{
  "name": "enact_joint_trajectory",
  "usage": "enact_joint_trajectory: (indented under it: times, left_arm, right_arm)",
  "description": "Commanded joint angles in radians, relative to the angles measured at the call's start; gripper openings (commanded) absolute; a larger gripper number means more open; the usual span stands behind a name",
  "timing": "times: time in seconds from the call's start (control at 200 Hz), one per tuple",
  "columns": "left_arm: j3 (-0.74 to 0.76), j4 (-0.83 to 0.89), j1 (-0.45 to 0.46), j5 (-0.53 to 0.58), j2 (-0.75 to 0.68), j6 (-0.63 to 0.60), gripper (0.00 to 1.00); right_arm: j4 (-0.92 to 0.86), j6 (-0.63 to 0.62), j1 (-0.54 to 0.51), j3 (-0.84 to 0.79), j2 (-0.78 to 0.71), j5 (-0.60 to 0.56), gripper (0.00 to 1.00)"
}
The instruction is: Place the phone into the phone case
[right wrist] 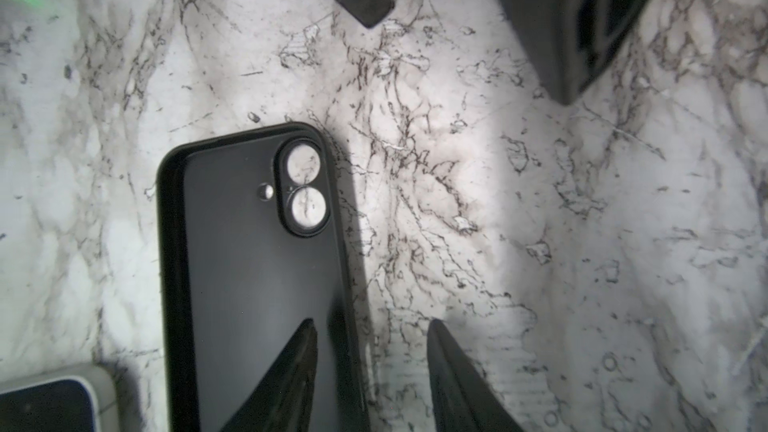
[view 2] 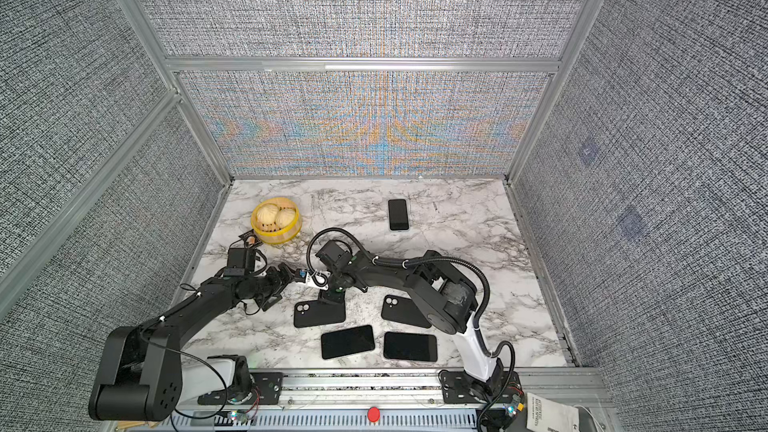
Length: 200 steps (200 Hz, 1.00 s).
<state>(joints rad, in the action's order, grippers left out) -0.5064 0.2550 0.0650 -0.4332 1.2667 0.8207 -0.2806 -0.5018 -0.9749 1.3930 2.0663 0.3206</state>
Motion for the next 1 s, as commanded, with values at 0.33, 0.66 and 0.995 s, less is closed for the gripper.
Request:
enact_joint_trajectory:
  times: [0.33,0.66,0.995]
  left_arm:
    - [0.014,-0.024,-0.009,0.018,0.053,-0.015,0.94]
    - [-0.001,-0.03,-0.008,-0.015,0.056,-0.027,0.93]
    - [-0.011,-0.029,-0.01,-0.035,0.053,-0.029,0.91]
  right_arm:
    - [-0.003,-0.04,-0.017,0.015,0.021,-0.034,0.46]
    - [0.003,0.005,-0.013,-0.005,0.013,-0.082,0.26]
    - [0.009,0.027,-0.008,-0.017,0.01,-0.131,0.14]
